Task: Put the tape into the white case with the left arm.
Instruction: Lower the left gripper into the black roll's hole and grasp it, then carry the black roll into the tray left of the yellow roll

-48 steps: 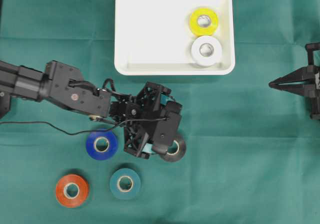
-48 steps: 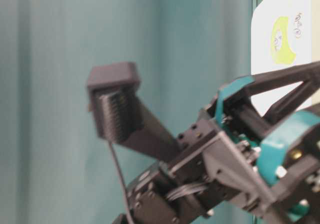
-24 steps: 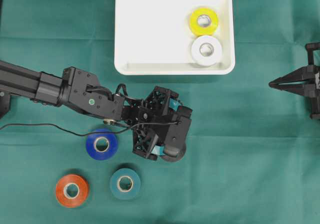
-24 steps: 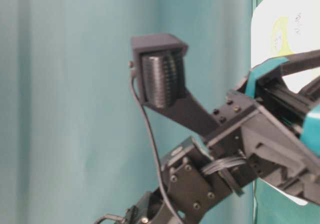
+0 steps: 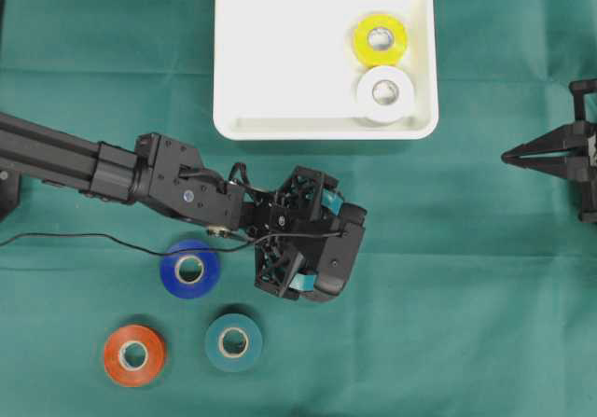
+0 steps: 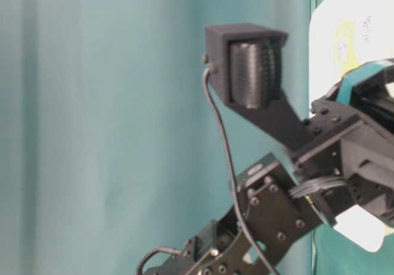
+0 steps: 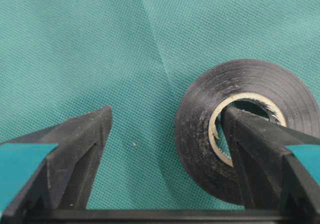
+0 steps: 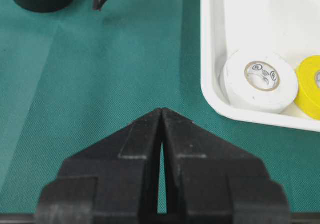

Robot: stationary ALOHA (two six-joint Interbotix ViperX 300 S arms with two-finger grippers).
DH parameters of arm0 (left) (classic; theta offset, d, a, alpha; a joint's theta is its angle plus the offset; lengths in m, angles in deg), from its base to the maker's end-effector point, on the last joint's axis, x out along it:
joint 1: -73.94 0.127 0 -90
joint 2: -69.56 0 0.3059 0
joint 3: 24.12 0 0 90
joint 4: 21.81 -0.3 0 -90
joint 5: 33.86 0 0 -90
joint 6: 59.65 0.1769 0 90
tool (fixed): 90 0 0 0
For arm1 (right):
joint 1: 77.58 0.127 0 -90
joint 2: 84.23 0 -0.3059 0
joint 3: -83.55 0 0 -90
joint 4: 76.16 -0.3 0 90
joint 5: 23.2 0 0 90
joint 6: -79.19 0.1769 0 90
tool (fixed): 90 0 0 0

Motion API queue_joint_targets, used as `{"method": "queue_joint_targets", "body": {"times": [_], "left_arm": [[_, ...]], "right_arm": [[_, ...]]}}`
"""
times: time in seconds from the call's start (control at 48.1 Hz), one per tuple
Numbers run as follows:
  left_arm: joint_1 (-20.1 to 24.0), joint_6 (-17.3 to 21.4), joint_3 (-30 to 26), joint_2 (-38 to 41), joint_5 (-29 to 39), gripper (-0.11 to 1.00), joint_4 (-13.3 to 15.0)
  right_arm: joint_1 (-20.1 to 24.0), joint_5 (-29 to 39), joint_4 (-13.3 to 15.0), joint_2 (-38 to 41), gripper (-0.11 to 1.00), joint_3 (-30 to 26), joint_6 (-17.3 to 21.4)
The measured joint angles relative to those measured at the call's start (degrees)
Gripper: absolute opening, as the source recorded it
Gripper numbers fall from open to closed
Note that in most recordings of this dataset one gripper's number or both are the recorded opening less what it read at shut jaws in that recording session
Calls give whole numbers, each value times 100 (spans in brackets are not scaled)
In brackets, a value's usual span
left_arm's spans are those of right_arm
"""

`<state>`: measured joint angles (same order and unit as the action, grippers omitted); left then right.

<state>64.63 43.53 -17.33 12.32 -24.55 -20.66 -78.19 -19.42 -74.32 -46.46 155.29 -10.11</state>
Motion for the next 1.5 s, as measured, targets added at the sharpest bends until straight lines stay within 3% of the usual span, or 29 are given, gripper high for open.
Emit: {"method": "queue_joint_targets", "body": {"times": [0.166,0.353,0.665,1.205,1.496], "left_arm": [[-9,0,0,0,9,71,9],[-18,0,0,0,9,22,0],[-9,-35,0,-105,220,22,0],[-97,-26,-9,-1222,1116,22,0],[378,-9,-9,-1248,1134,22,0]], "right_arm": [[0,0,0,0,-9,0,0],[0,0,0,9,-9,0,0],[0,0,0,9,-9,0,0],[0,0,0,0,-9,0,0],[0,0,0,0,-9,0,0]]}}
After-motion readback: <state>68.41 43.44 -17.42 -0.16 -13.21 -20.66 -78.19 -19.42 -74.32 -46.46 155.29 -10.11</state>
